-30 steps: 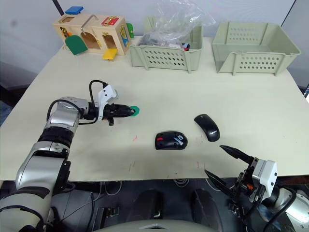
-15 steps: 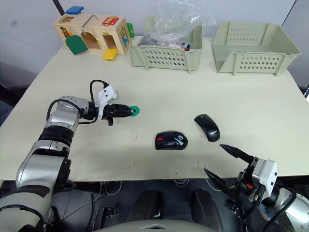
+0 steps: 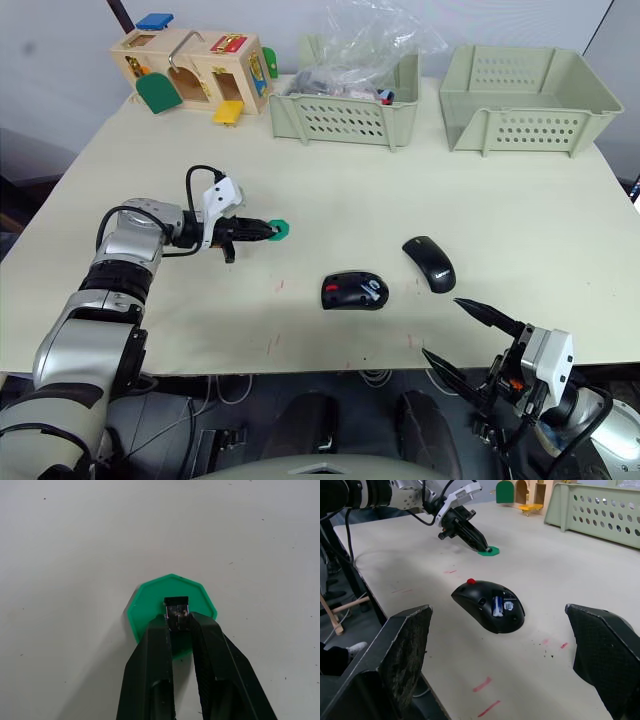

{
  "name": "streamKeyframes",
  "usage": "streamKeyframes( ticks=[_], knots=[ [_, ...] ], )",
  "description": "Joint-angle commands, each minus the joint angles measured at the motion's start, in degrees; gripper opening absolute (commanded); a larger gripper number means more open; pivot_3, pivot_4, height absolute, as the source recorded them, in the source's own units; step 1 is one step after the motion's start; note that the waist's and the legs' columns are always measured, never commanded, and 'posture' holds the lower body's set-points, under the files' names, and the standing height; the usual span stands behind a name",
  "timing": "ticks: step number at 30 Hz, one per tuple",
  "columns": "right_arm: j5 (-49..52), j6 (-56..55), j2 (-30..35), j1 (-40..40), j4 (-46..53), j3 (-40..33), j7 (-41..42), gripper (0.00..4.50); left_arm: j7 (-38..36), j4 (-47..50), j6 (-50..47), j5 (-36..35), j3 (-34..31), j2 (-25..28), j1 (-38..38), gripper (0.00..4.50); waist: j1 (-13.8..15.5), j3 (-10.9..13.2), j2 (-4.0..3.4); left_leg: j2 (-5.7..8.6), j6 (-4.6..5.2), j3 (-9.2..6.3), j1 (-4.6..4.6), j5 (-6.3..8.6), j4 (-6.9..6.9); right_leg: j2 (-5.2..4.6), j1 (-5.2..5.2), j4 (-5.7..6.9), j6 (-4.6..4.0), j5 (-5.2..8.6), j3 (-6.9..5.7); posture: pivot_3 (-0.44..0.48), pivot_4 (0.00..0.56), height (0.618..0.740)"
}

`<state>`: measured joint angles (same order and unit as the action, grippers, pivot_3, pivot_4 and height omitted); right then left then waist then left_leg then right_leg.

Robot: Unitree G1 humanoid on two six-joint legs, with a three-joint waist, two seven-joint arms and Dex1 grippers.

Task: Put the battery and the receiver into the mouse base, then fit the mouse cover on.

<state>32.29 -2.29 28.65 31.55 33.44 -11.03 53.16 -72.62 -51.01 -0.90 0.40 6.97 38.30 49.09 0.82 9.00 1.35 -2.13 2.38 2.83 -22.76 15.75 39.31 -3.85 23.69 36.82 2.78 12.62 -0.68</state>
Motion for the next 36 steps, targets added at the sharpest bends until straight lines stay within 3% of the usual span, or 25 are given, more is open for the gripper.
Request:
streamKeyframes(
  ticks=[1,6,10,14,19,24,30,33,35,36],
  knots=[
    [5.0,5.5,1.1,-1.7,6.5,0.1,-4.5,4.50,-3.3,8.2,-2.1,-4.6,-3.7,2.6,-1.1,0.03,-0.1,0.0,0.00,-0.02,0.00,-0.04,0.00,0.00,0.00,0.00,0.01,0.01,-0.01,0.00,0.01,0.000,0.150,0.740],
    [10.4,16.0,3.9,-6.9,10.4,0.5,-11.9,4.50,-6.1,25.1,-11.0,-9.6,-5.3,6.0,-6.9,0.03,-0.2,0.0,0.02,-0.07,0.00,-0.11,0.03,0.00,0.00,-0.02,0.01,0.02,-0.03,-0.01,0.05,0.000,0.150,0.740],
    [14.9,26.1,6.6,-16.3,12.5,3.4,-18.9,4.50,-6.2,41.6,-19.6,-15.2,-6.8,7.4,-10.3,0.03,-0.1,0.1,0.12,-0.02,0.00,-0.09,-0.01,0.00,0.04,-0.02,0.00,0.02,-0.04,-0.01,0.01,0.000,0.150,0.740],
    [21.3,42.2,8.3,-29.5,12.8,5.0,-36.5,4.50,-2.0,53.7,-20.1,-16.9,-6.6,5.7,-13.2,0.03,0.0,0.1,0.13,-0.04,0.00,-0.13,-0.01,0.00,0.07,-0.07,0.01,0.02,-0.04,-0.01,0.08,0.000,0.150,0.740],
    [39.1,58.5,11.8,-44.4,6.5,6.2,-49.3,4.50,1.5,58.8,-19.6,-17.1,-5.2,3.3,-13.8,0.03,0.0,0.1,0.13,0.00,0.00,-0.13,0.00,0.00,0.04,-0.05,0.01,0.02,-0.07,-0.03,0.07,0.000,0.150,0.740],
    [60.6,63.6,12.6,-58.0,-6.4,9.2,-58.3,4.50,2.7,61.0,-18.3,-17.4,-3.9,1.9,-13.7,0.03,-0.3,0.1,0.13,0.00,0.01,-0.09,-0.02,0.00,0.02,-0.05,0.01,-0.02,-0.06,-0.03,0.10,0.000,0.150,0.740],
    [80.3,66.3,14.3,-71.5,-20.7,18.1,-67.6,4.50,1.2,58.6,-16.5,-17.8,-2.4,1.1,-11.6,0.03,-0.2,0.1,0.13,-0.01,0.02,-0.10,-0.11,0.00,-0.03,-0.03,0.09,-0.04,0.16,-0.17,0.07,0.000,0.150,0.740],
    [80.7,67.5,10.0,-75.4,-27.4,17.5,-69.4,3.70,-0.1,57.0,-16.4,-18.5,-2.0,1.1,-10.6,0.03,-0.2,0.1,0.15,-0.01,0.03,-0.09,-0.13,0.00,-0.03,-0.03,0.09,-0.06,0.17,-0.17,0.07,0.000,0.150,0.740],
    [80.7,69.1,7.6,-77.4,-30.2,17.0,-70.4,2.86,-0.6,56.3,-16.0,-18.6,-1.7,1.0,-10.2,0.03,-0.2,0.1,0.13,-0.02,0.03,-0.07,-0.17,0.00,-0.03,0.00,0.12,-0.06,0.17,-0.17,0.07,0.000,0.150,0.740],
    [80.7,69.7,6.8,-78.1,-31.3,16.9,-71.3,2.86,-0.9,56.0,-15.9,-18.7,-1.6,0.9,-10.0,0.03,-0.2,0.1,0.13,-0.03,0.03,-0.09,-0.19,0.00,-0.03,0.00,0.15,-0.05,0.17,-0.17,0.07,0.000,0.150,0.740]
  ],
)
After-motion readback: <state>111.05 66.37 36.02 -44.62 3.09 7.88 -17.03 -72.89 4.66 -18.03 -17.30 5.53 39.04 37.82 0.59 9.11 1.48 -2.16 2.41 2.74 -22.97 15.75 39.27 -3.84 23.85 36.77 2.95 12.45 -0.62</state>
